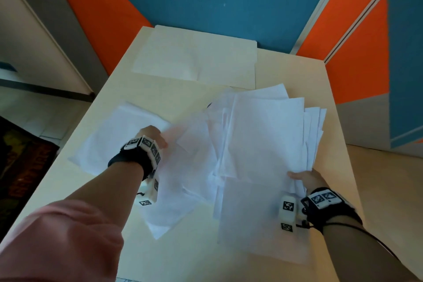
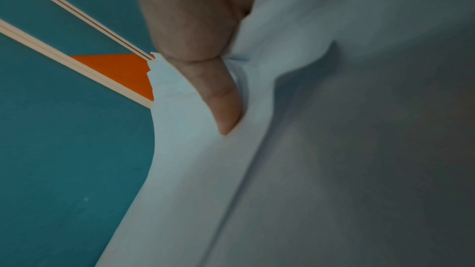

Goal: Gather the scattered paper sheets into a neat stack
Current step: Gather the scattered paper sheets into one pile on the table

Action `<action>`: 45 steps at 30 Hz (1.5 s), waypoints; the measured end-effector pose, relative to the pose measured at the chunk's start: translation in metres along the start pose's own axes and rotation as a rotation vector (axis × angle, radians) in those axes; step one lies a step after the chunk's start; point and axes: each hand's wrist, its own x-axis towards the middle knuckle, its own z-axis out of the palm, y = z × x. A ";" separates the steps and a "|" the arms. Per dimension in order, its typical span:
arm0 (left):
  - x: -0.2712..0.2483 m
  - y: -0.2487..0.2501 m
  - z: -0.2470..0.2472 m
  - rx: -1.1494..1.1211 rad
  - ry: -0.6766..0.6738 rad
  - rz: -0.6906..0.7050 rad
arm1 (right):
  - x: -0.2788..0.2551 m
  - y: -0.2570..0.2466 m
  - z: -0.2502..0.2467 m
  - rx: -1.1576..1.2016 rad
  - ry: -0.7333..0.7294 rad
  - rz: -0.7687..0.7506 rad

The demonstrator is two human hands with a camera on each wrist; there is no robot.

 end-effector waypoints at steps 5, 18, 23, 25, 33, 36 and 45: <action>-0.008 -0.001 -0.002 0.011 -0.050 0.001 | 0.000 0.003 -0.003 0.059 -0.006 0.028; -0.028 0.081 0.017 -0.297 -0.092 0.161 | -0.014 -0.011 0.005 -0.028 -0.040 -0.069; -0.029 0.082 0.032 -0.401 -0.181 0.146 | -0.014 -0.018 0.016 -0.109 0.157 -0.186; -0.028 0.079 0.040 -0.492 -0.212 0.154 | -0.016 -0.025 0.024 -0.133 0.127 -0.187; -0.032 0.064 0.057 -0.750 -0.321 0.103 | -0.024 -0.035 0.052 -0.001 0.032 -0.205; -0.031 0.051 0.063 -0.895 -0.355 0.122 | -0.008 -0.025 0.048 0.190 -0.022 -0.196; -0.031 0.038 0.063 -1.033 -0.450 0.279 | -0.013 -0.041 0.033 0.207 -0.176 -0.128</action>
